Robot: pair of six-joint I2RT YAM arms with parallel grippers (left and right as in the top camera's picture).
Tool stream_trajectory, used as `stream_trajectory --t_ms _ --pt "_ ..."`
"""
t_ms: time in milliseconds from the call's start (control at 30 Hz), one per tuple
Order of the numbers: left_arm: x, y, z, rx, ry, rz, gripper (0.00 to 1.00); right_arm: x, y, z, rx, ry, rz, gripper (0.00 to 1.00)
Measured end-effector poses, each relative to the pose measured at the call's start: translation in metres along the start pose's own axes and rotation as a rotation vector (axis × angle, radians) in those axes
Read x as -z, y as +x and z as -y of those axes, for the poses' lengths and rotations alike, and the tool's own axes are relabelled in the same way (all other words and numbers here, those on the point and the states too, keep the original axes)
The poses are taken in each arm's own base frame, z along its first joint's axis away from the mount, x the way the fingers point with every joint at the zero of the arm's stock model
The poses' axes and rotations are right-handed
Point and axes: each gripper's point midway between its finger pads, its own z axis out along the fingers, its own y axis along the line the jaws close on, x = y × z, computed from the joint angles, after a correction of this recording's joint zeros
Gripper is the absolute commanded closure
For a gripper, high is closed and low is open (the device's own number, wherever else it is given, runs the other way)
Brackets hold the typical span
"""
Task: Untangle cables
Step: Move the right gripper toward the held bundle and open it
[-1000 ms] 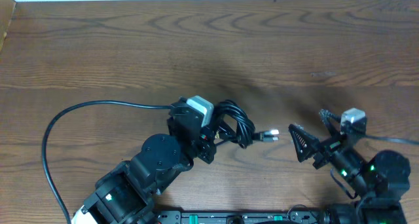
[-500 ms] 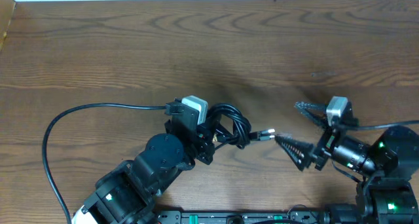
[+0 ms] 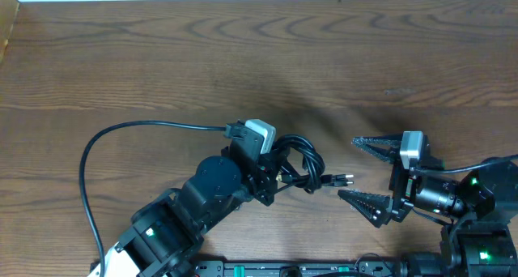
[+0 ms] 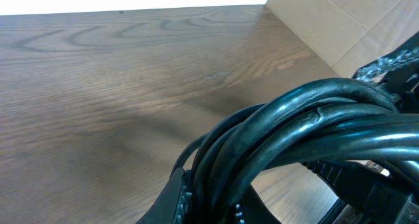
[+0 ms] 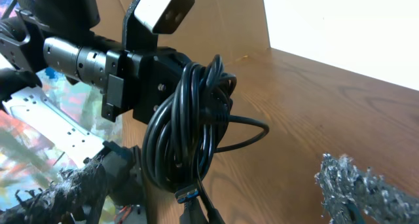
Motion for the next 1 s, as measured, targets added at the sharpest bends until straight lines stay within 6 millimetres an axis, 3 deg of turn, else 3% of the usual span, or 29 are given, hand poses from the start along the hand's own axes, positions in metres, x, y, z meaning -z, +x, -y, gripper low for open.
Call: stream_trajectory --t_ms 433,1000 --pt "0.0 0.009 0.029 -0.03 0.102 -0.029 0.93 0.0 0.006 0.012 -0.032 0.068 -0.012 0.01" --pt "-0.014 0.01 0.031 -0.015 0.097 -0.037 0.93 0.001 0.016 0.014 -0.015 0.077 -0.04 0.01"
